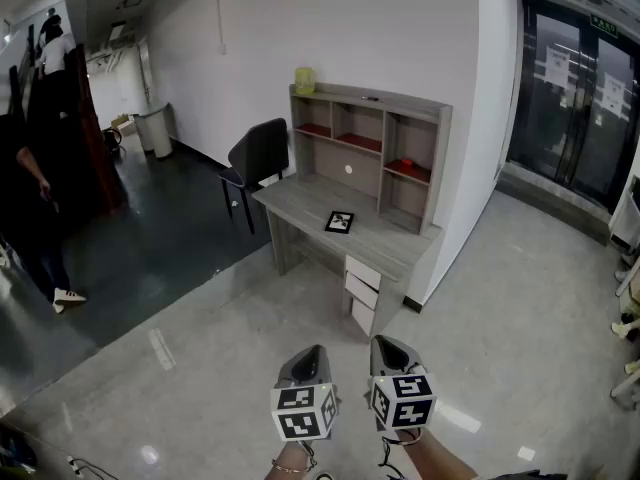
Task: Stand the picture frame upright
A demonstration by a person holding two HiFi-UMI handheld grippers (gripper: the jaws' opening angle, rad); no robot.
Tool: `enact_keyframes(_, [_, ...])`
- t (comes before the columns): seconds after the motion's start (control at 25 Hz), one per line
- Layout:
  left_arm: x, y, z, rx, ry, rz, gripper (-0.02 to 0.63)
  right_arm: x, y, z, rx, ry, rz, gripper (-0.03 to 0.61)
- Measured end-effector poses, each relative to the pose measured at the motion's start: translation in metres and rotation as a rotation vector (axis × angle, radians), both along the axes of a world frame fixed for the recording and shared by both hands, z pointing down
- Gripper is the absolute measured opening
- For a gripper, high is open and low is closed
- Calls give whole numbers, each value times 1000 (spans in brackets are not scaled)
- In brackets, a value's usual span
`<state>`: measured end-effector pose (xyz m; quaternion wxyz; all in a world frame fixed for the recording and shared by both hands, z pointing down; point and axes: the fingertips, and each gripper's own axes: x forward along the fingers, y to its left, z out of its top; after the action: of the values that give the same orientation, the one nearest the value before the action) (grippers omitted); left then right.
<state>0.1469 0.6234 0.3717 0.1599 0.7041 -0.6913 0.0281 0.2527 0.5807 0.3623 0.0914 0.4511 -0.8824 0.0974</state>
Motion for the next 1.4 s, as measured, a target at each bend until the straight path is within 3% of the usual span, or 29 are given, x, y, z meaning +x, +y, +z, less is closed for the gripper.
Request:
enact_keyframes(0.32, [-8, -14, 1, -1, -6, 18, 9, -8, -13, 2, 2, 11, 15, 31])
enact_keyframes(0.76, [-44, -24, 2, -4, -36, 67, 9, -42, -29, 2, -16, -51, 57, 32])
enact_keyframes(1.4, [-85, -58, 24, -28, 17, 35, 9, -66, -62, 32, -88, -7, 59, 32])
